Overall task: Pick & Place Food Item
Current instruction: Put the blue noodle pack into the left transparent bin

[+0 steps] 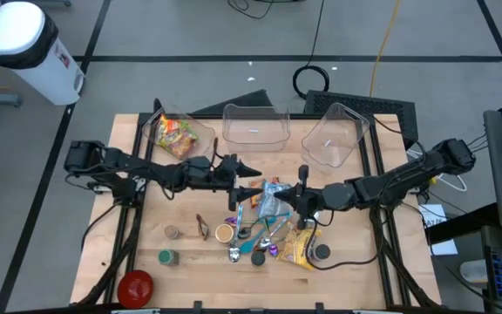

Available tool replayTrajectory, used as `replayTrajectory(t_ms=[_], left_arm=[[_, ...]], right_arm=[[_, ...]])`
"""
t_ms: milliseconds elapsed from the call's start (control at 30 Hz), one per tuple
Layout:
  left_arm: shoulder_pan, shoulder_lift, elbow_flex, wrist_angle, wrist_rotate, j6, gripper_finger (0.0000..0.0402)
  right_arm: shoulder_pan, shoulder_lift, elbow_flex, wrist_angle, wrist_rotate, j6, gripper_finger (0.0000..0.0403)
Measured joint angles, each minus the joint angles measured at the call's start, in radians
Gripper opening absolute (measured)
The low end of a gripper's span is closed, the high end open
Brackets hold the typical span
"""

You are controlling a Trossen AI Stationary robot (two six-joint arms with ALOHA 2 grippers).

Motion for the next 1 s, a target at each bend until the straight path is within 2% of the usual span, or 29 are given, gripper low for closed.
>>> replayTrajectory(t_ms=[300,600,1000], left_arm=[[0.0,0.04,0.056,-0.05,0.026,-0.031,0.0315],[0.0,0.04,0.056,-0.073,-0.03,-0.032,0.0315],[0.0,0.039,0.056,-0.072,-0.031,-0.032,0.0311]], right_arm=[[0.0,0.0,0.0,0.0,0.0,0.0,0.0],[0.0,0.0,0.0,0.004,0.0,0.001,0.0],[0.0,0.0,0.0,0.006,0.0,0.003,0.0]])
